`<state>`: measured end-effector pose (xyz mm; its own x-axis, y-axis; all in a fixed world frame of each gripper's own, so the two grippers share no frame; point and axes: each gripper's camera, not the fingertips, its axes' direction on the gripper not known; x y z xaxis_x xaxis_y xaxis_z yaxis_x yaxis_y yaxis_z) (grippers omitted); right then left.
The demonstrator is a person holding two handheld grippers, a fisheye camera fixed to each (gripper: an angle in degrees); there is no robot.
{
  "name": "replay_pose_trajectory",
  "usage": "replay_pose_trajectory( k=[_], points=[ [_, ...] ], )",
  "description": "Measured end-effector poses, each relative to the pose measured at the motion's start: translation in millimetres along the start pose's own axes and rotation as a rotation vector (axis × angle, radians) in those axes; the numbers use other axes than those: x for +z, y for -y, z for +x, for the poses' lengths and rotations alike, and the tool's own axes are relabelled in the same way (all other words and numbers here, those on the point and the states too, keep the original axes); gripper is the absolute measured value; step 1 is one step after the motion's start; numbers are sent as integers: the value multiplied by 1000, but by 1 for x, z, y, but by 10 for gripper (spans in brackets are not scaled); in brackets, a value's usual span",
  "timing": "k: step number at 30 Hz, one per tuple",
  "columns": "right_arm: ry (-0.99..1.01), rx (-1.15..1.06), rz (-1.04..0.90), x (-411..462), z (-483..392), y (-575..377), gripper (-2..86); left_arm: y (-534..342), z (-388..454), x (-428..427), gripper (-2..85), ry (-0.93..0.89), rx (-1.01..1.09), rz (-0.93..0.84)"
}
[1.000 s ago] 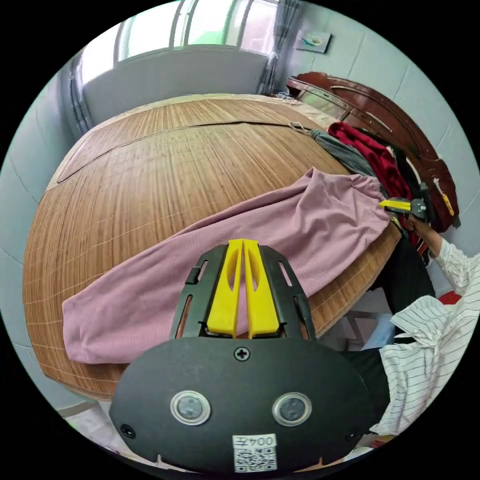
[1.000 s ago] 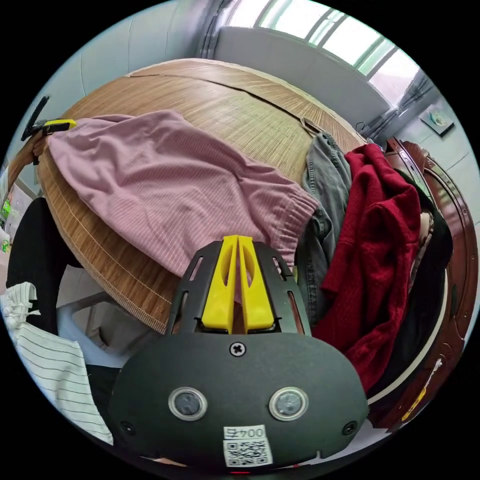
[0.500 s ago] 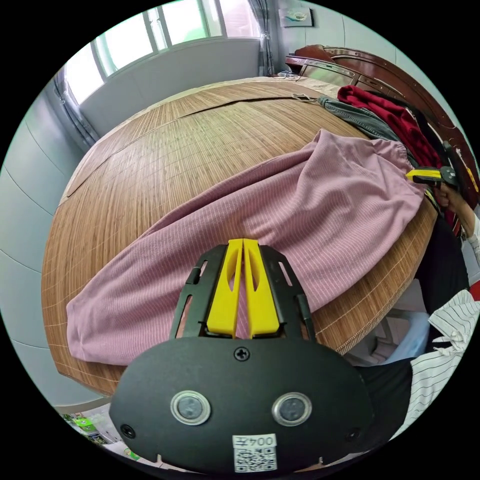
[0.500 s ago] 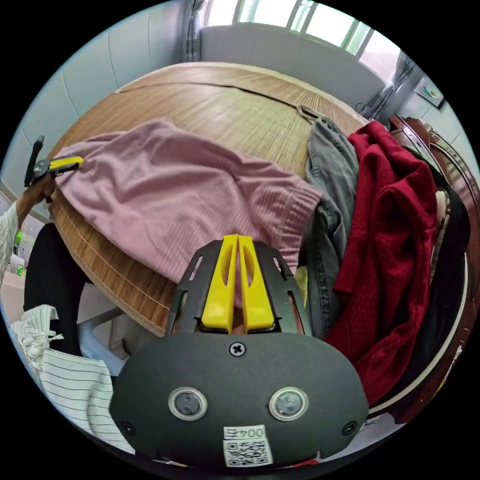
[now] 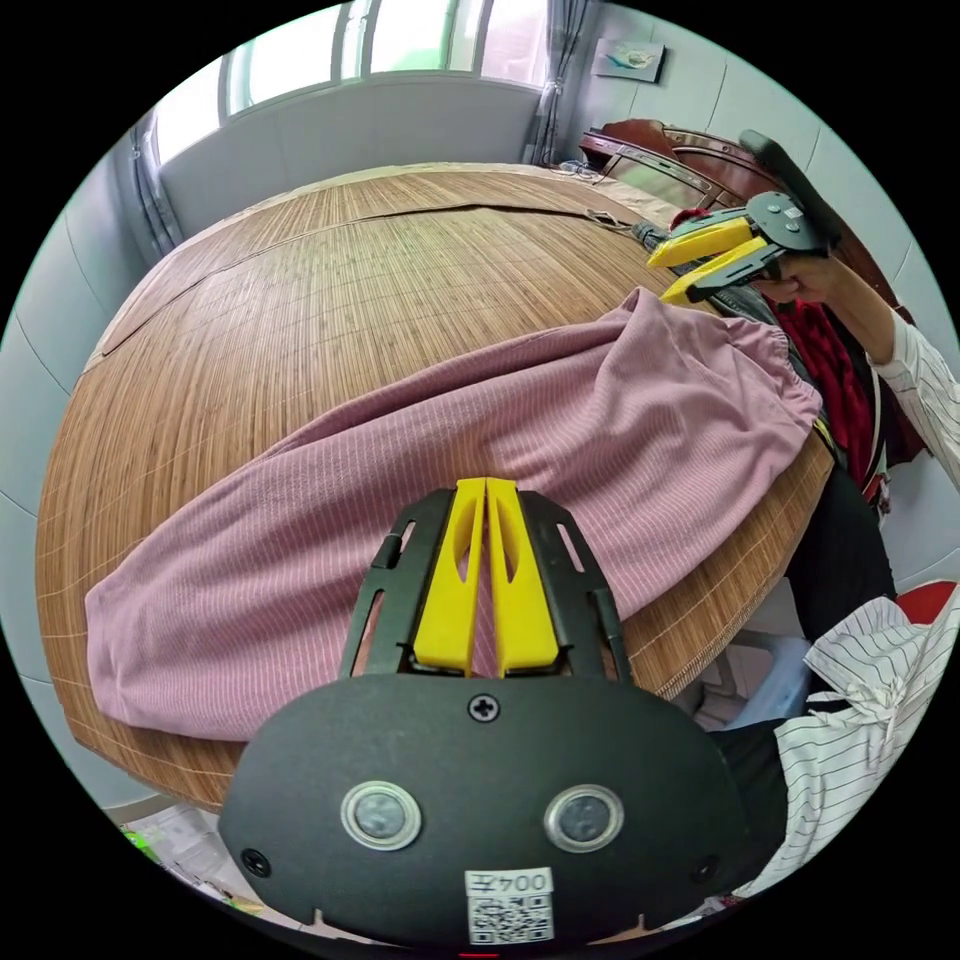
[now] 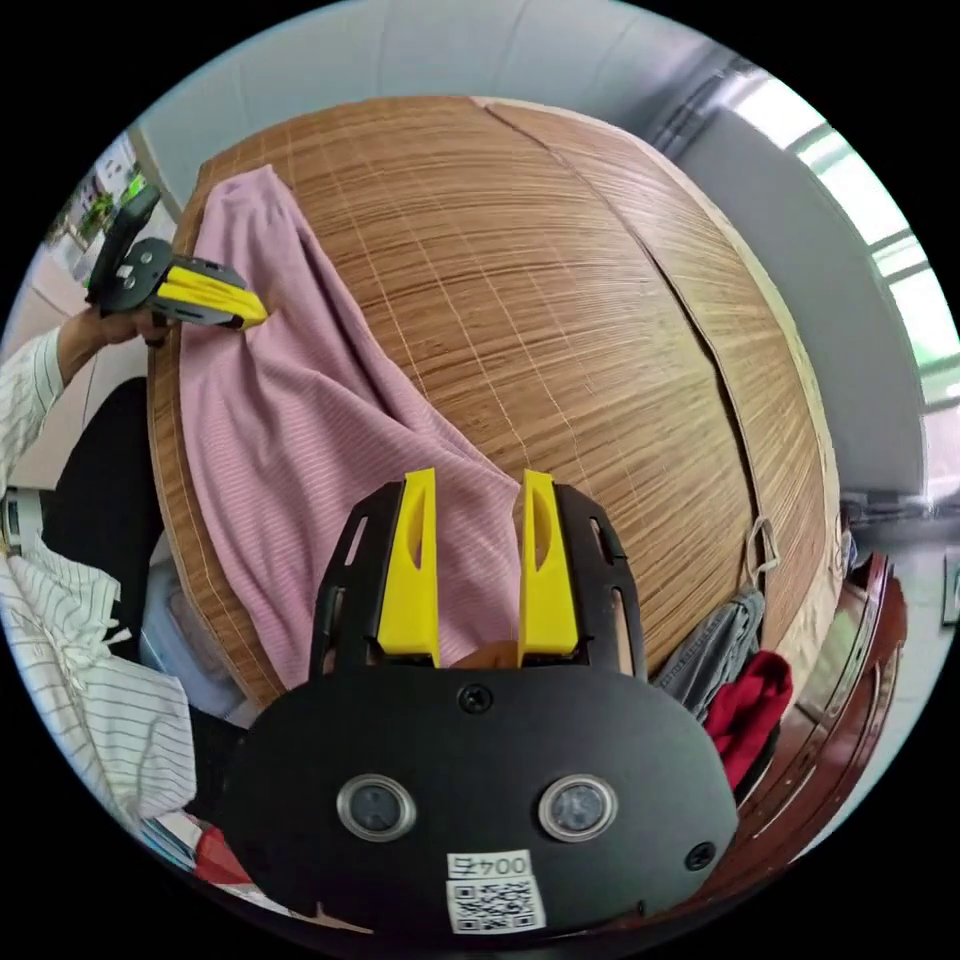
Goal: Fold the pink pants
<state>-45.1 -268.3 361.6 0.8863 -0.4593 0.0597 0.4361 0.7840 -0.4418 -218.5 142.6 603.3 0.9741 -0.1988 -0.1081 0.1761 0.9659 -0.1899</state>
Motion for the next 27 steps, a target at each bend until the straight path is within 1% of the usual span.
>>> replay_pose_trajectory(
  k=[2,3,4,6,10,12,14,16,18,20,23,25,27],
  points=[
    [7,-70,-28,6,-4,7,81,3,-1,-8,1,-8,-4,-1],
    [-4,-113,-39,9,-8,7,37,4,-1,-10,1,-10,-5,-1],
    [-17,-129,-30,8,-11,5,15,5,0,-14,1,-10,-5,-1],
    [-67,-131,68,0,-21,-11,0,7,1,-21,1,-9,-4,1],
    [-93,-39,210,-13,-33,-48,-6,17,2,-48,2,-24,25,-1],
    [-128,12,280,-15,-44,-71,-7,24,1,-70,2,-45,20,51],
    [-145,42,311,-14,-51,-81,-8,43,1,-99,3,-80,16,118],
    [-178,48,339,-14,-59,-84,-8,65,10,-111,4,-82,46,140],
    [-189,41,348,-13,-65,-83,-8,92,26,-112,4,-81,102,122],
    [-169,54,343,-8,-64,-81,-8,125,58,-100,7,-84,215,65],
    [-149,84,336,3,-56,-77,-8,150,92,-77,13,-94,315,0],
    [-156,94,339,5,-50,-73,-8,155,110,-70,22,-78,350,-8],
    [-173,92,372,-1,-44,-70,-8,159,126,-76,36,-60,396,26]
  ],
)
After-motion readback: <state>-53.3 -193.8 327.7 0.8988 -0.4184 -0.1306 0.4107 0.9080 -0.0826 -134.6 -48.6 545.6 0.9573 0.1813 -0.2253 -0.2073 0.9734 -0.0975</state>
